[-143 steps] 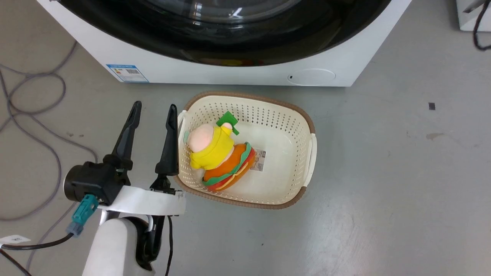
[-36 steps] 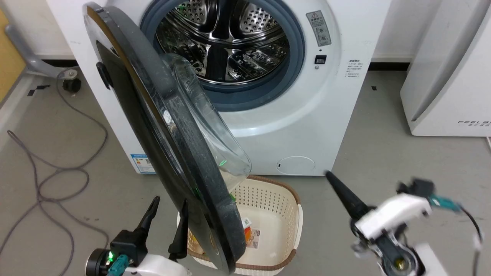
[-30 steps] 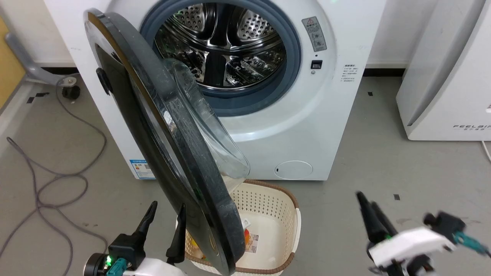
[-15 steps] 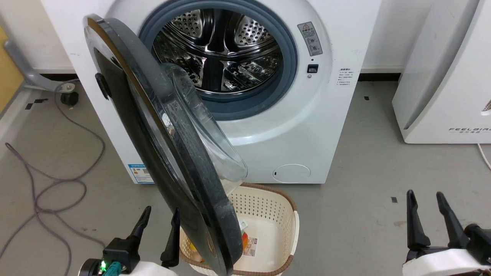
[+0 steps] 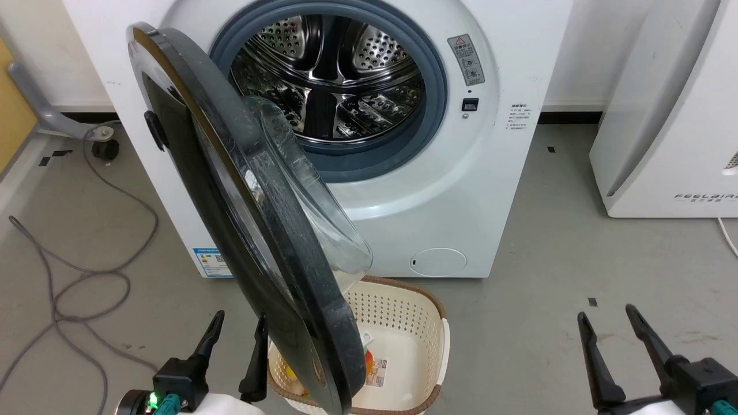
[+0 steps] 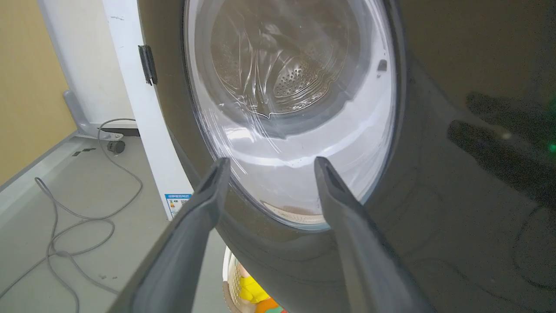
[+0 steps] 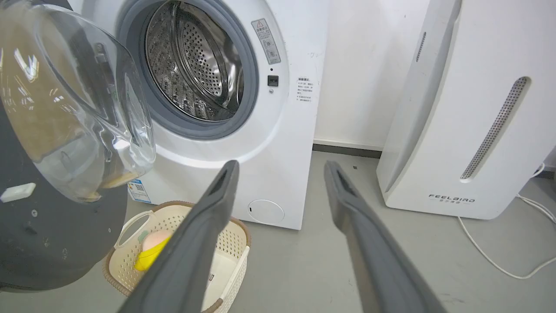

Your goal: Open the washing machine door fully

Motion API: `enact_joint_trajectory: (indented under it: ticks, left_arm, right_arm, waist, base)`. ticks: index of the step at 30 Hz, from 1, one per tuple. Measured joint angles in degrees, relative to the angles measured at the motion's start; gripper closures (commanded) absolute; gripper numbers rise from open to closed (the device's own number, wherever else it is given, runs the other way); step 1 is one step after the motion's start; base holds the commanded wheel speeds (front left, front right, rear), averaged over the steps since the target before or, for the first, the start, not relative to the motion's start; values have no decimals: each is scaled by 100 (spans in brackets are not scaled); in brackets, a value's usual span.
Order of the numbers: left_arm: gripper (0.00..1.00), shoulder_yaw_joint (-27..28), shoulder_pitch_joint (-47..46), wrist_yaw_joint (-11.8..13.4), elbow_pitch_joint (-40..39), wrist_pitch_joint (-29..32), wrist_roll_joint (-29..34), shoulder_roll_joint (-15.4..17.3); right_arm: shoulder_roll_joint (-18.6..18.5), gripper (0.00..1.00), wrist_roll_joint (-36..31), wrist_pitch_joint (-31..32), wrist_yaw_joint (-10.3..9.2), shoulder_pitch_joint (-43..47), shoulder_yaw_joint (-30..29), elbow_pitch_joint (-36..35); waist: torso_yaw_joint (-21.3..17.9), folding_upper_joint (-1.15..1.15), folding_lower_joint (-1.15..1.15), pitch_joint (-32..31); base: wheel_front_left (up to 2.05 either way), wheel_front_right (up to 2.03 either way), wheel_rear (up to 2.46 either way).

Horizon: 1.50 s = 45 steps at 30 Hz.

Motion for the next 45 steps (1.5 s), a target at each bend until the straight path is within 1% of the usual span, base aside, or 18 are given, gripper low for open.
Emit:
enact_joint_trajectory:
  ticks: [6, 7, 8, 9, 10, 18, 23, 27, 28, 29, 30, 32, 39, 45]
  left_arm:
    - [0, 10, 0, -3, 18, 0, 49, 0]
    - [22, 11, 0, -3, 25, 0, 51, 0]
    - [66, 16, 0, -3, 26, 0, 49, 0]
    - [97, 18, 0, -3, 27, 0, 48, 0]
    - [100, 20, 0, -3, 27, 0, 48, 0]
    - [100, 11, 0, -5, 11, 0, 47, 0]
    - [100, 68, -5, -4, -391, 0, 41, -1]
    - [100, 157, -47, 10, -931, 0, 38, 0]
    - [100, 157, -47, 10, -931, 0, 38, 0]
    - [100, 178, -69, 11, -1236, 0, 38, 0]
    - [100, 178, -69, 11, -1236, 0, 38, 0]
    - [100, 189, -105, 14, -1521, -1, 46, -2]
    - [100, 281, -275, 86, -2396, -5, 145, 0]
    - [100, 234, -600, 102, -3395, -7, 254, 4]
  right_arm:
    - [0, 0, 147, 15, 0, 149, -2, 89]
    - [0, 0, 165, 15, 0, 149, 0, 103]
    - [0, 0, 178, 14, 0, 149, 0, 114]
    - [0, 0, 200, 14, 0, 149, 0, 129]
    - [0, 0, 211, 13, 0, 148, 1, 141]
    - [0, 0, 271, 9, 0, 147, -4, 218]
    - [0, 0, 308, 8, 0, 147, -20, 252]
    - [0, 0, 309, 8, 0, 147, -33, 265]
    - [0, 0, 309, 8, 0, 147, -33, 265]
    - [0, 0, 316, 8, 0, 147, -33, 276]
    - [0, 0, 316, 8, 0, 147, -33, 276]
    - [0, 0, 318, 7, 0, 147, -33, 286]
    - [0, 0, 349, -12, 0, 147, -32, 323]
    - [0, 0, 352, -20, 0, 146, -43, 374]
  waist:
    - [0, 0, 0, -12]
    - [-3, 0, 0, -12]
    - [-5, 0, 0, -12]
    - [-7, 0, 0, -13]
    - [-8, 0, 0, -13]
    - [-5, 0, 0, -1]
    - [15, 0, 0, 13]
    - [38, 0, 0, 16]
    - [38, 0, 0, 16]
    - [48, 0, 0, 13]
    - [48, 0, 0, 13]
    - [53, 0, 0, 11]
    - [47, 0, 0, 13]
    - [44, 0, 0, 15]
  base:
    - [0, 0, 0]
    - [0, 0, 0]
    - [0, 0, 0]
    - [0, 0, 0]
    - [0, 0, 0]
    - [0, 0, 0]
    - [0, 0, 0]
    - [0, 0, 0]
    - [0, 0, 0]
    - [0, 0, 0]
    - [0, 0, 0]
    - [0, 0, 0]
    - [0, 0, 0]
    - [0, 0, 0]
